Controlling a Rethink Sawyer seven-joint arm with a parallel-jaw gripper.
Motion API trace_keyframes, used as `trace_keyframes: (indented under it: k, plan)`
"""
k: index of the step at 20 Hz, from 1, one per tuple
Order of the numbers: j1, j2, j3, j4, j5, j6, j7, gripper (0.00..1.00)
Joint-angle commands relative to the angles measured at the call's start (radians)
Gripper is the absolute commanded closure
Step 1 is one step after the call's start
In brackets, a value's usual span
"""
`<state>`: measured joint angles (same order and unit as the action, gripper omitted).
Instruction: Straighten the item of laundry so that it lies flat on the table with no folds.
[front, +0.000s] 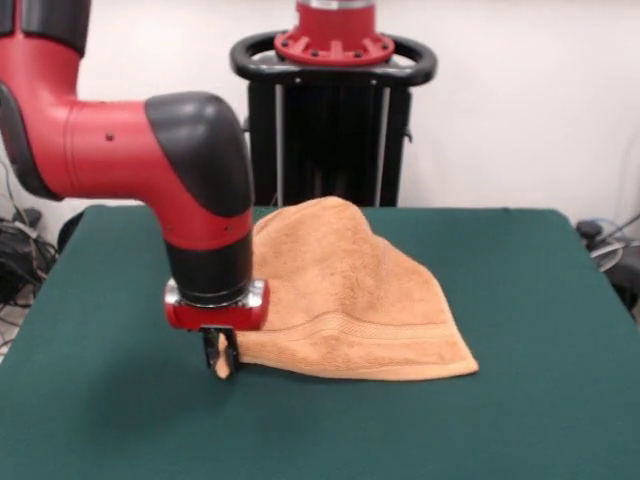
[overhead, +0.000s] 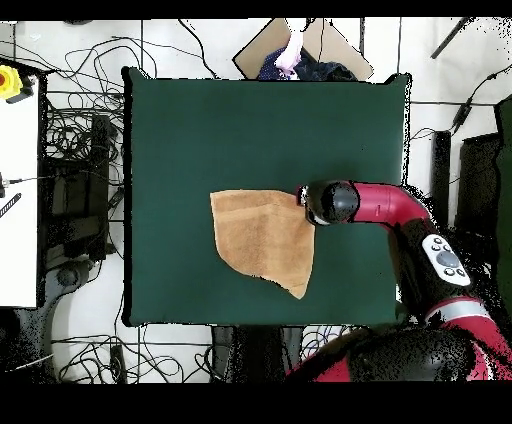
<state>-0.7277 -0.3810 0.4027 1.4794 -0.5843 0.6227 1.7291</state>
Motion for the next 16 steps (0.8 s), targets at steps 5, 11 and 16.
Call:
trace_keyframes:
  k: [5, 11, 16]
  plan:
    - [-0.063, -0.059, 0.107, -0.101, -0.002, 0.218, -0.371, 1.00]
    - [-0.080, -0.071, 0.101, -0.132, -0.001, 0.256, -0.432, 1.00]
    - [-0.097, -0.036, 0.097, -0.174, -0.022, 0.224, -0.473, 1.00]
